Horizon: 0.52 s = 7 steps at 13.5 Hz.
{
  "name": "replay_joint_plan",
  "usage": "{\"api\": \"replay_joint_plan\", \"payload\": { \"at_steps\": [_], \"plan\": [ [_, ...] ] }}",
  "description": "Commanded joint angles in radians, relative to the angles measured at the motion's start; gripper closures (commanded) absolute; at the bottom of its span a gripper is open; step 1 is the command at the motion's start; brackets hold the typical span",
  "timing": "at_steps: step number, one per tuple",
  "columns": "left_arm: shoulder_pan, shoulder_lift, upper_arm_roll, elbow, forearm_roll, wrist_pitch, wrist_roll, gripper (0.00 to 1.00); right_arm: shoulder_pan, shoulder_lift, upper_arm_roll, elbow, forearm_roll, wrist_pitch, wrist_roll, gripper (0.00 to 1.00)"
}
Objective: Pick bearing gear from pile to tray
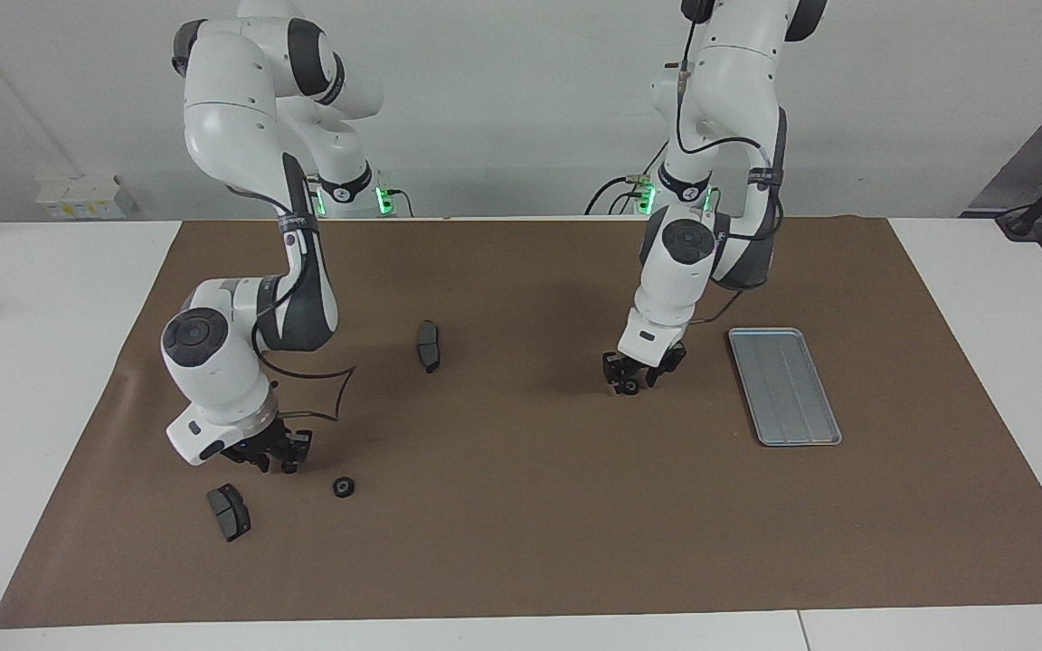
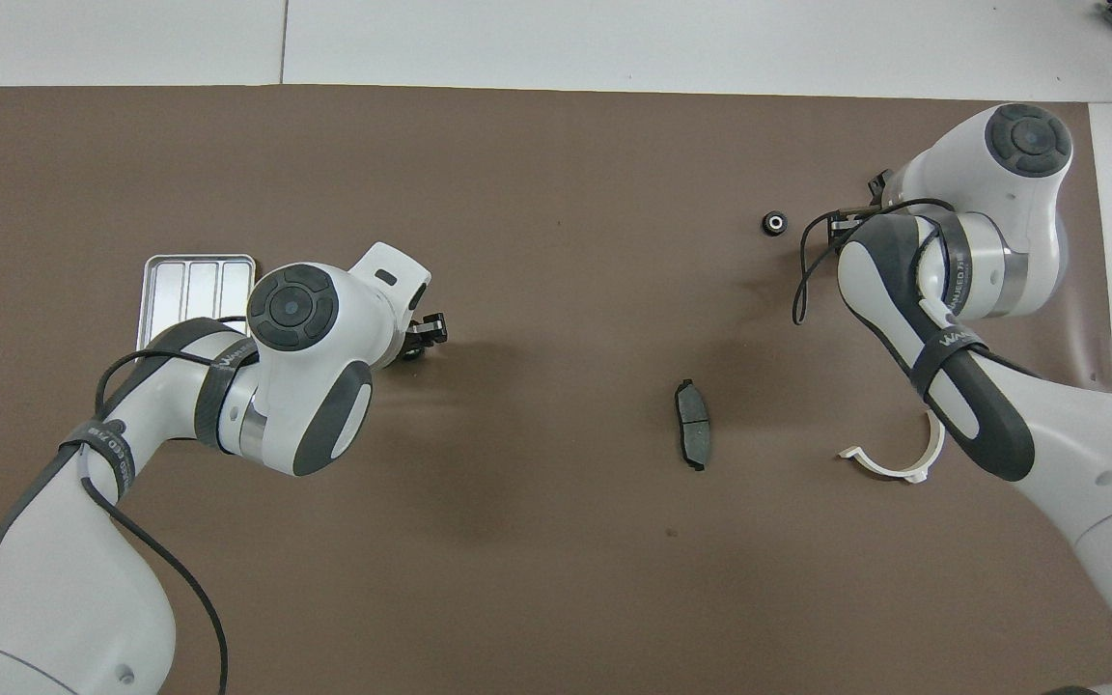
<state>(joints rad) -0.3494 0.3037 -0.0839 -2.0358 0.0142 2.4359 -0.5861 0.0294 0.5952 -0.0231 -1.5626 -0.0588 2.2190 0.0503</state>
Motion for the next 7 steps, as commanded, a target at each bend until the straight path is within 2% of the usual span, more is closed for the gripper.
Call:
{"api": "replay_joint_plan", "payload": {
  "at_steps": [1, 2, 4, 5, 7],
  "plan": [
    [-0.013, -0.012, 0.009, -0.032, 0.020, 0.026, -0.009, 0.41, 0.000, -0.026, 0.006, -0.042, -0.010, 0.043, -0.003, 0.56],
    [-0.014, -0.012, 0.009, -0.034, 0.020, 0.028, -0.009, 0.45, 0.000, -0.028, 0.006, -0.051, -0.010, 0.053, -0.003, 0.56],
    [-0.017, -0.011, 0.009, -0.043, 0.020, 0.038, -0.009, 0.46, 0.000, -0.029, 0.006, -0.054, -0.010, 0.053, -0.003, 0.57],
    [-0.017, -0.011, 0.009, -0.043, 0.020, 0.043, -0.009, 0.54, 0.000, -0.031, 0.006, -0.063, -0.009, 0.053, -0.003, 0.57],
    [-0.013, -0.012, 0.009, -0.037, 0.020, 0.026, -0.009, 0.95, 0.000, -0.037, 0.006, -0.076, -0.009, 0.051, -0.003, 0.60]
  ]
}}
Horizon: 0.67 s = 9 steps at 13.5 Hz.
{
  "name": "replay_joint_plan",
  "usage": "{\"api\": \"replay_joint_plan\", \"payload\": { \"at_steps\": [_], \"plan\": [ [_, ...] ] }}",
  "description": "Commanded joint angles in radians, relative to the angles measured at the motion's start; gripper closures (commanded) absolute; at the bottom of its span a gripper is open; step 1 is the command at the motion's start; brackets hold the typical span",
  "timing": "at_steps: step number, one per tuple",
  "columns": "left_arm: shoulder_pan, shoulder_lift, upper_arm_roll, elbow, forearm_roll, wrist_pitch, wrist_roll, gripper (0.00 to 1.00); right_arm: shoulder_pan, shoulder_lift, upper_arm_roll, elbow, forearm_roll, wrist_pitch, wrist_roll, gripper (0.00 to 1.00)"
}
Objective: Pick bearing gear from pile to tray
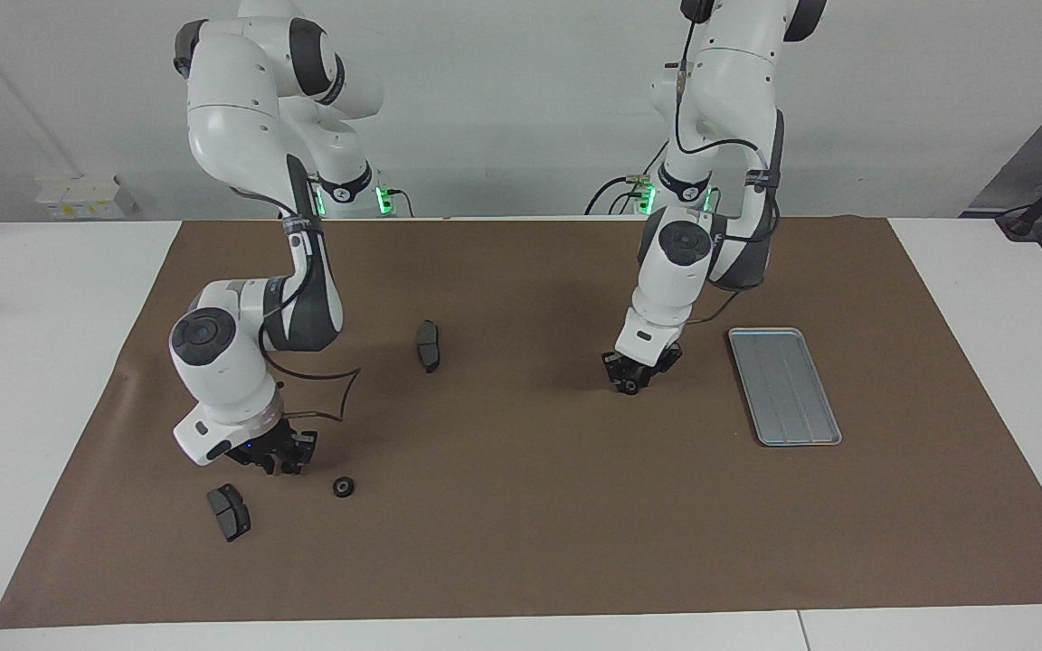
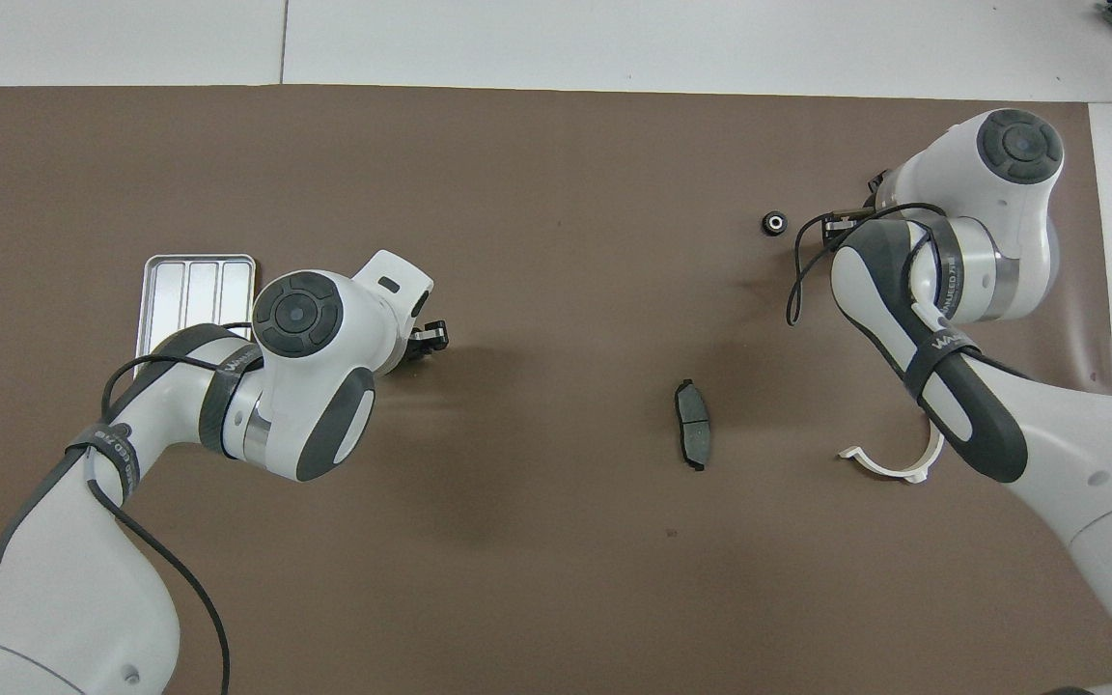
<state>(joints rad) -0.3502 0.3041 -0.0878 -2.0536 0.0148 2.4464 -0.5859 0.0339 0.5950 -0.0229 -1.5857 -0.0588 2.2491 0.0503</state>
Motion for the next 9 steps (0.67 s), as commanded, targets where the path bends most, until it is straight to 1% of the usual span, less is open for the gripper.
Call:
{"api": "replay_joint_plan", "payload": {
  "at_steps": [1, 2, 4, 7, 9],
  "plan": [
    [-0.009, -0.013, 0.013, -0.007, 0.019, -0.007, -0.008, 1.00, -0.005, -0.040, 0.006, -0.062, -0.007, 0.021, -0.001, 0.61],
    [-0.006, -0.013, 0.013, 0.016, 0.019, -0.047, -0.002, 1.00, -0.005, -0.041, 0.006, -0.066, -0.007, 0.021, -0.001, 0.63],
    [0.007, -0.032, 0.017, 0.058, 0.019, -0.125, 0.030, 1.00, -0.005, -0.043, 0.006, -0.072, -0.007, 0.020, -0.001, 0.70],
    [0.092, -0.138, 0.016, 0.075, 0.019, -0.222, 0.179, 1.00, -0.005, -0.046, 0.006, -0.073, -0.001, 0.015, -0.001, 0.82],
    [0.157, -0.195, 0.017, 0.079, 0.017, -0.271, 0.291, 1.00, 0.004, -0.046, 0.008, -0.066, -0.003, 0.015, -0.001, 0.91]
  ]
}}
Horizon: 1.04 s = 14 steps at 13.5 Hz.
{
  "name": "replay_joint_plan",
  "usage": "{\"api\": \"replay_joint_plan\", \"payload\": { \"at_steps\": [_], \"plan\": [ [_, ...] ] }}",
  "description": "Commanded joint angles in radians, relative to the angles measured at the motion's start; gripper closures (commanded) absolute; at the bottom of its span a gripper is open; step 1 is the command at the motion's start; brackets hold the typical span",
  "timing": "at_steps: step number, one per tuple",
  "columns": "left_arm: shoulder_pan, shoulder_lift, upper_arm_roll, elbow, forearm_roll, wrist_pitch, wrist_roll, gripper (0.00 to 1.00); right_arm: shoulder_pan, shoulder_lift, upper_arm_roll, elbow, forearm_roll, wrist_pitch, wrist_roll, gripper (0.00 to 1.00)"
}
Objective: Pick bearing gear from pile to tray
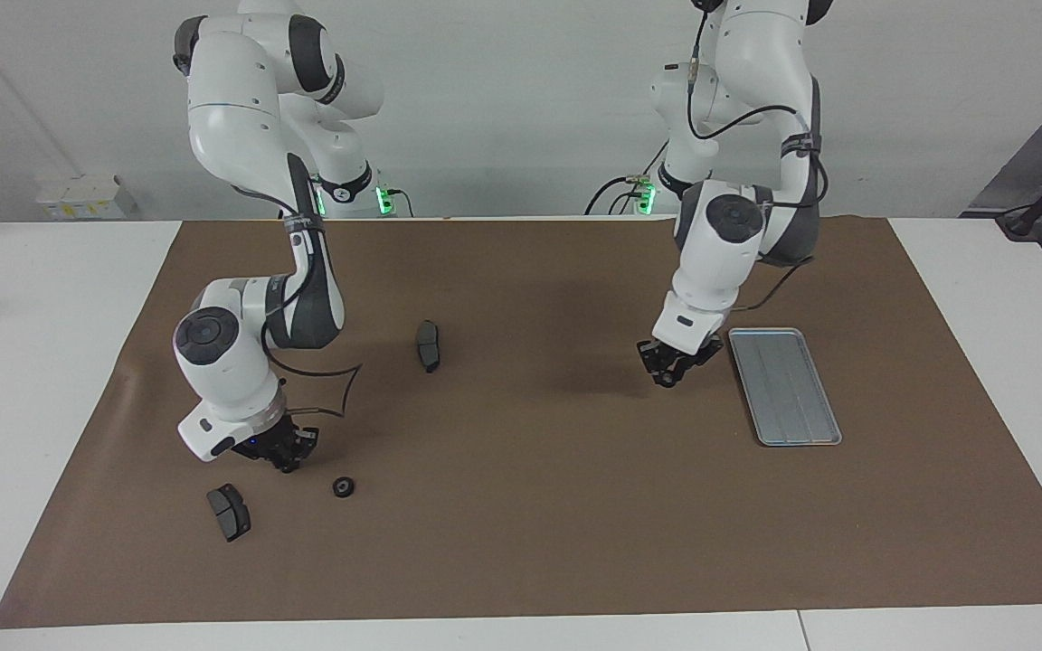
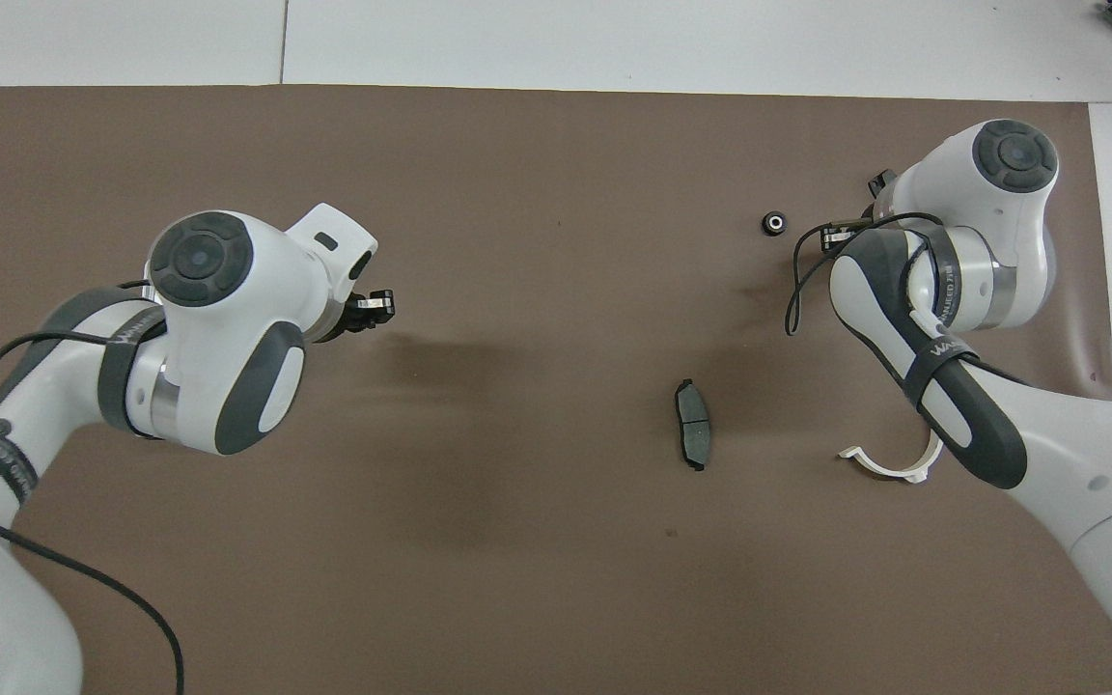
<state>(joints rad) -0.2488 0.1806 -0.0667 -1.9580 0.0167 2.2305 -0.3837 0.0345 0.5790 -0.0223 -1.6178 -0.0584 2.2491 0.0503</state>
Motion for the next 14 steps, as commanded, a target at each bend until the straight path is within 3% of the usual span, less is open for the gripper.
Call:
{"api": "replay_joint_plan", "payload": {
  "at_steps": [1, 4, 7, 10, 14],
  "plan": [
    [0.092, -0.076, -0.004, -0.009, 0.014, -0.074, 0.144, 1.00, 0.022, -0.030, 0.007, -0.028, -0.003, 0.014, -0.001, 0.94],
    [0.219, -0.084, -0.004, -0.027, 0.012, -0.077, 0.337, 1.00, 0.042, -0.047, 0.031, -0.016, -0.006, 0.014, -0.007, 0.98],
    [0.319, -0.131, -0.004, -0.160, 0.011, 0.004, 0.512, 1.00, 0.045, -0.065, 0.131, 0.016, -0.001, 0.012, -0.004, 0.99],
    [0.338, -0.132, -0.004, -0.291, 0.011, 0.196, 0.534, 1.00, 0.108, -0.064, 0.197, 0.027, -0.012, 0.070, -0.001, 0.99],
    [0.322, -0.135, -0.004, -0.353, 0.006, 0.211, 0.503, 1.00, 0.269, -0.053, 0.196, 0.044, -0.011, 0.177, 0.014, 1.00]
  ]
}}
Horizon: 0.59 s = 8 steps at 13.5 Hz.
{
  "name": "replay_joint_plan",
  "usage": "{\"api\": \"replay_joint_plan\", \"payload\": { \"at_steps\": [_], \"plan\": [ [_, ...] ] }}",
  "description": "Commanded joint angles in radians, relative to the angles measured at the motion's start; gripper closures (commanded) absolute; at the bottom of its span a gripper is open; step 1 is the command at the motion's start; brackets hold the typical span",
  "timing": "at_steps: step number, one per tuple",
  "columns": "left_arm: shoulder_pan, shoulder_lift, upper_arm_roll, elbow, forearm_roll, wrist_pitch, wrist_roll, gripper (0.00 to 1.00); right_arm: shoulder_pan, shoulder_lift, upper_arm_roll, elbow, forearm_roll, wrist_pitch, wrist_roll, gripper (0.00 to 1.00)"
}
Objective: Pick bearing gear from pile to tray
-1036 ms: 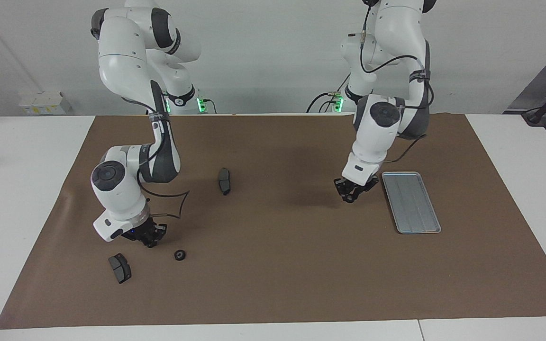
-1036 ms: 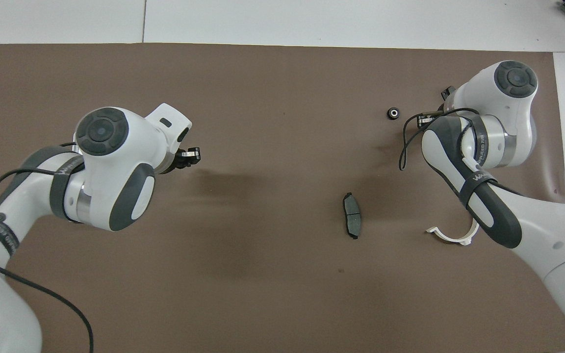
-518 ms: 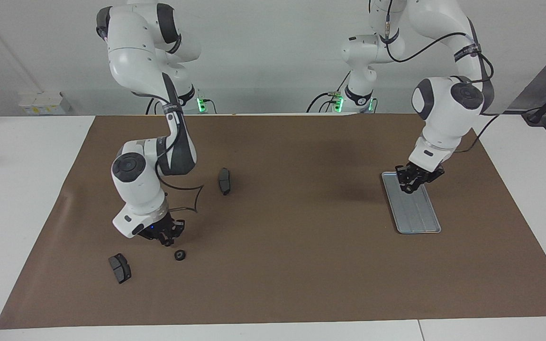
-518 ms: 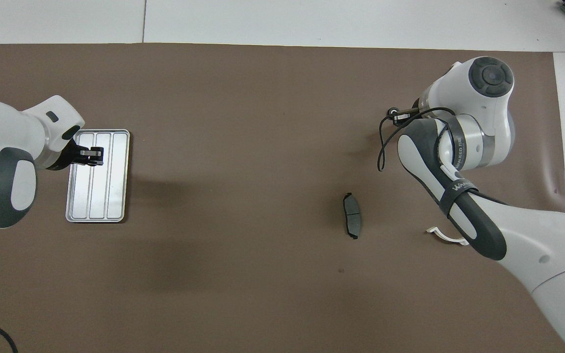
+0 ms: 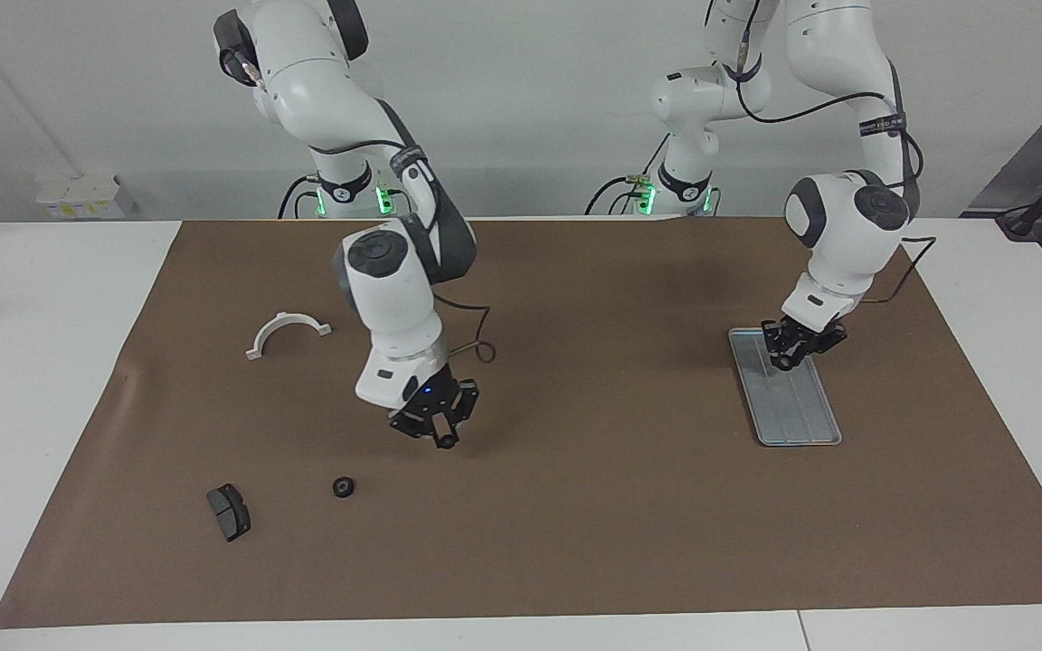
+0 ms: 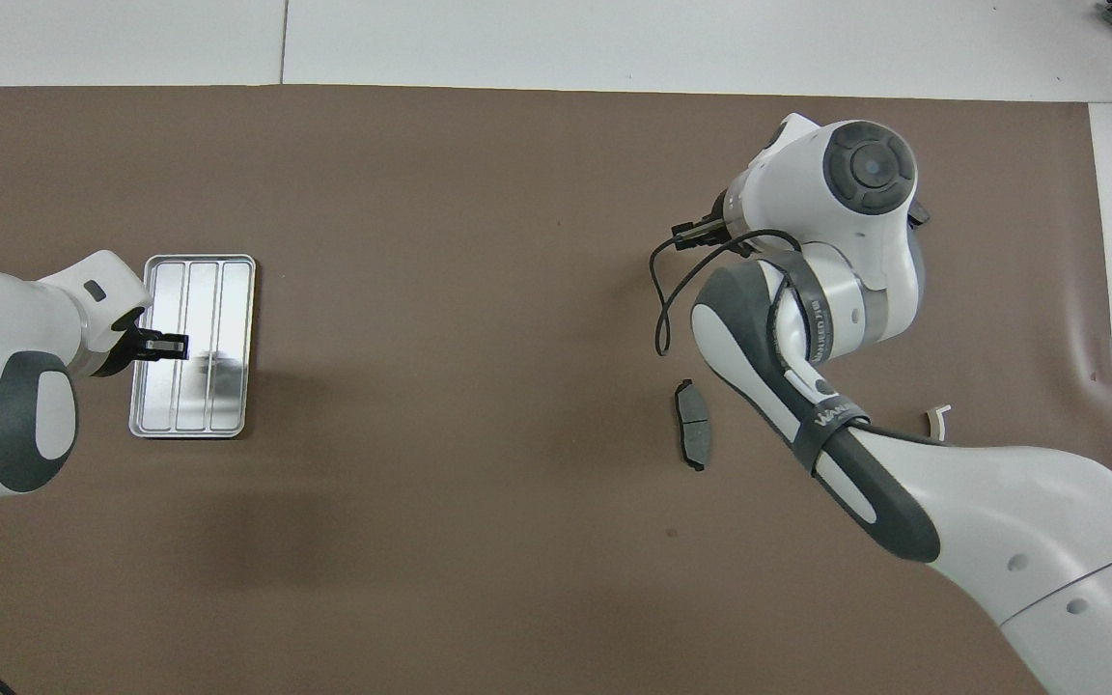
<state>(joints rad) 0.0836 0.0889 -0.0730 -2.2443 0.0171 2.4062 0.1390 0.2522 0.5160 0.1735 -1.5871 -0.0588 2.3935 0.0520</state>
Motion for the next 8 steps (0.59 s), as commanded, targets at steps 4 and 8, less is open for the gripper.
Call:
{"api": "replay_joint_plan", "payload": {
  "at_steps": [4, 8],
  "plan": [
    [-0.022, -0.043, 0.002, -0.078, 0.004, 0.051, -0.049, 1.00, 0.182, 0.082, -0.002, 0.045, -0.016, 0.136, 0.083, 1.00],
    [-0.027, -0.031, 0.001, -0.074, 0.004, 0.122, -0.102, 0.00, 0.292, 0.193, -0.008, 0.150, -0.038, 0.180, 0.120, 1.00]
  ]
}}
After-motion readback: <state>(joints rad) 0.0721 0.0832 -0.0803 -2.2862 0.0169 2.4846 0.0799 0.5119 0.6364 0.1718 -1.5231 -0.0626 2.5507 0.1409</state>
